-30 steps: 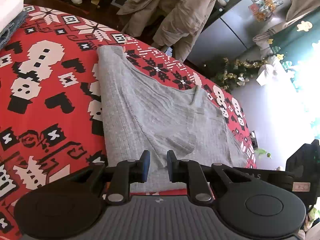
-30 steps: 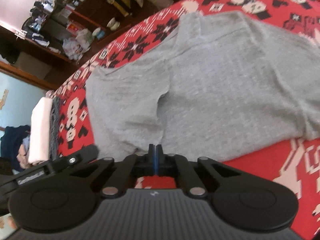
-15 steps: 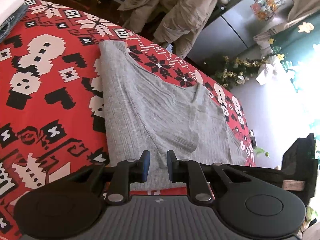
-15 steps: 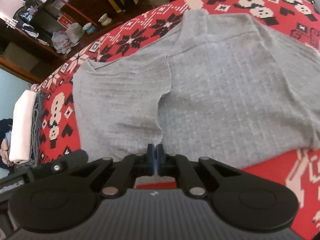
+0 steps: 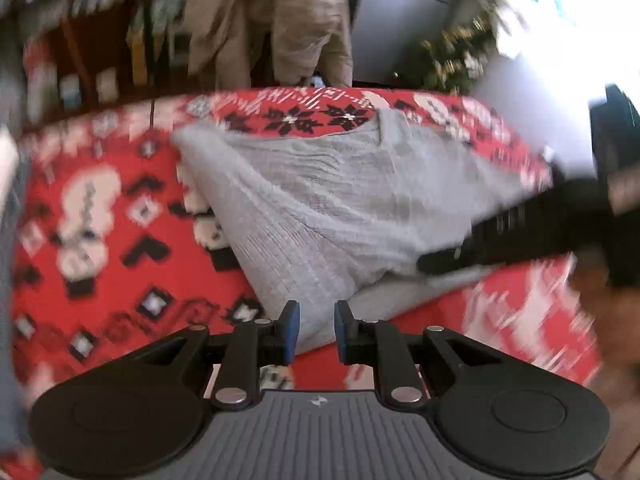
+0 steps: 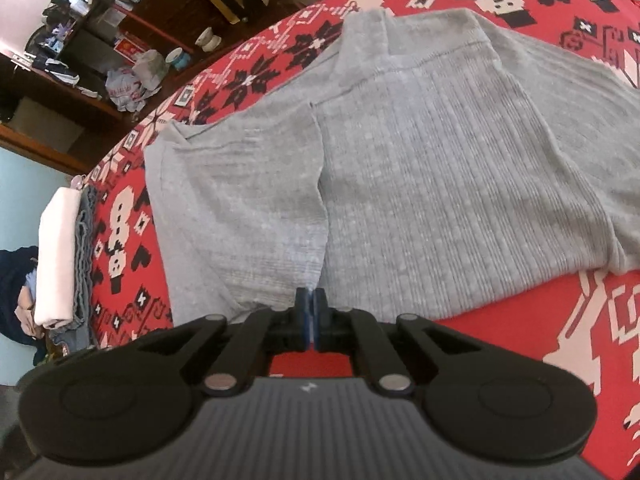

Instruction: Fold clothes

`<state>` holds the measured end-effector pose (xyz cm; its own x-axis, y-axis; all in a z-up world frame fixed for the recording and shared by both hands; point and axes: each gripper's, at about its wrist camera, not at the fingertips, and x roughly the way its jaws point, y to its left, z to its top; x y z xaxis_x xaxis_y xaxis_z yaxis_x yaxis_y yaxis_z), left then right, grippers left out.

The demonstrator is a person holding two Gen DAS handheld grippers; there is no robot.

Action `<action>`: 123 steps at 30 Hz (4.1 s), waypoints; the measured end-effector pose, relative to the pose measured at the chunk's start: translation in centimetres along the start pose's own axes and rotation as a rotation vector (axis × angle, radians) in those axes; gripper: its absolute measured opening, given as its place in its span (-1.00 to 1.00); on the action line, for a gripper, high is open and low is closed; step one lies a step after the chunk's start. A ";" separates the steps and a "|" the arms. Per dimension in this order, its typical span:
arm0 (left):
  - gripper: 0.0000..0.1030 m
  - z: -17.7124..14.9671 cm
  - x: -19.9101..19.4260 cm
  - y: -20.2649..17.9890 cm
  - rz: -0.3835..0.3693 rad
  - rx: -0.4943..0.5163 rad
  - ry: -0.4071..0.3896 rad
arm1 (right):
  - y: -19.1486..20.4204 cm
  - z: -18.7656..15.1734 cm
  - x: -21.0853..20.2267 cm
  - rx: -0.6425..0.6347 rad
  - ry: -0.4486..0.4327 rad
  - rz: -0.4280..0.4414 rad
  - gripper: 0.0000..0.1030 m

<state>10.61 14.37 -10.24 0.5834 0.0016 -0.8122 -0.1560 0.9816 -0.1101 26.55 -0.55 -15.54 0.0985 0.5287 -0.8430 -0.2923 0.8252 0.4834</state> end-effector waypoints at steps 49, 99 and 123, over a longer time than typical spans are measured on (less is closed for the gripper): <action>-0.38 4.5 3.8 11.8 -0.126 -0.632 -0.092 | 2.2 5.8 2.6 -0.215 -0.363 -0.085 -0.93; -0.84 0.9 4.7 6.4 -0.261 -0.402 0.142 | 0.7 -1.6 -1.0 -0.126 -0.072 -0.108 -0.96; 0.20 1.4 -0.4 11.5 -0.028 -0.598 -0.161 | 10.9 0.3 -1.9 -0.530 -0.291 -0.041 0.99</action>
<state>9.70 25.90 -10.39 0.6993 0.0517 -0.7130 -0.5314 0.7048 -0.4700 23.49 7.49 -8.65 0.3535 0.5932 -0.7233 -0.7096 0.6739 0.2059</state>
